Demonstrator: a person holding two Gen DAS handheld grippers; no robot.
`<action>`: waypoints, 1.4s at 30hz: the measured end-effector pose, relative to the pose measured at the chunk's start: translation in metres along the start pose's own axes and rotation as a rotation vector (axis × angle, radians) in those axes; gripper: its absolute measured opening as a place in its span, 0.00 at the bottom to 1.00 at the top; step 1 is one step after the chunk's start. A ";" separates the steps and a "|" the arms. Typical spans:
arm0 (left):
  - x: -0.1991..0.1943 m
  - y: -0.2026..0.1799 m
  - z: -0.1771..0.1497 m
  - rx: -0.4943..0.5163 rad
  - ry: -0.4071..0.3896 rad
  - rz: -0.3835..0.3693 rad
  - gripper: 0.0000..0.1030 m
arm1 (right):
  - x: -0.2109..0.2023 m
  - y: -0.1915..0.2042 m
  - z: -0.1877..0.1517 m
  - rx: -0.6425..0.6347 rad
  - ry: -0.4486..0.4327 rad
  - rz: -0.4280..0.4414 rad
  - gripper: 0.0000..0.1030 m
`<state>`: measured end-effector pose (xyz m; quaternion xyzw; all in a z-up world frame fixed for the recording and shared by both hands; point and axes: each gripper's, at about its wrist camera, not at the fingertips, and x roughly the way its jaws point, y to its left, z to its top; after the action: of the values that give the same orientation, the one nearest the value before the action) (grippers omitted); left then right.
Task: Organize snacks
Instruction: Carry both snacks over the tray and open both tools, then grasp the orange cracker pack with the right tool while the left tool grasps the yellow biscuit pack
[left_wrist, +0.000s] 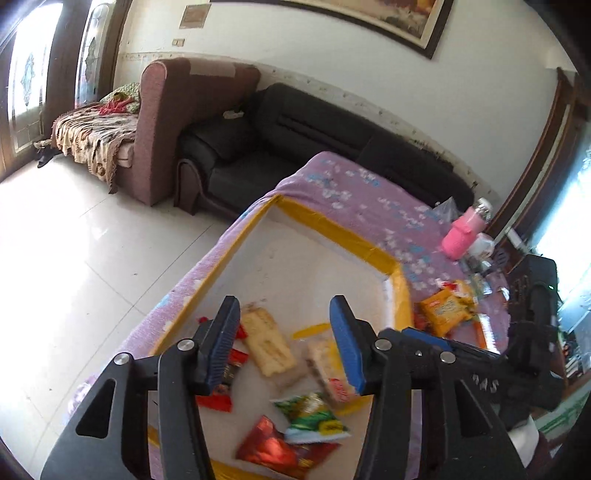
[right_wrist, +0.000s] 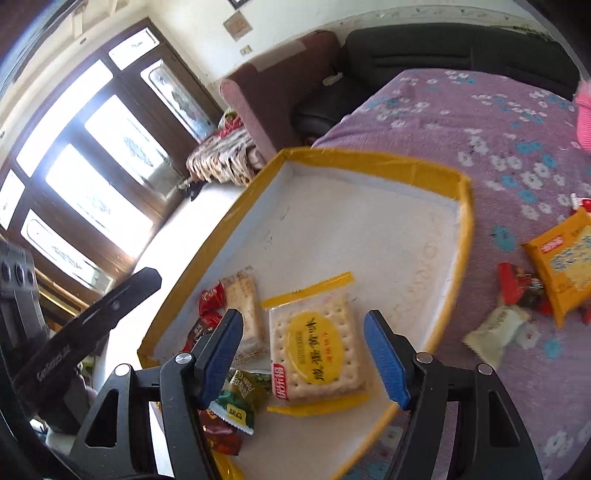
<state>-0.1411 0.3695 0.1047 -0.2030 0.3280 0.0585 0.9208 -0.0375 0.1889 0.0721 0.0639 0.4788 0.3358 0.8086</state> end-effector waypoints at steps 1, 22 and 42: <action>-0.006 -0.005 -0.001 -0.002 -0.011 -0.014 0.49 | -0.008 -0.006 0.000 0.009 -0.016 -0.002 0.68; -0.018 -0.101 -0.070 0.072 0.022 -0.113 0.60 | -0.207 -0.285 -0.072 0.471 -0.334 -0.375 0.71; 0.051 -0.226 -0.060 0.565 0.150 -0.177 0.66 | -0.130 -0.301 -0.039 0.320 -0.215 -0.492 0.77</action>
<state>-0.0814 0.1380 0.1063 0.0294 0.3792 -0.1308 0.9155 0.0341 -0.1287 0.0189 0.1079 0.4385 0.0418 0.8913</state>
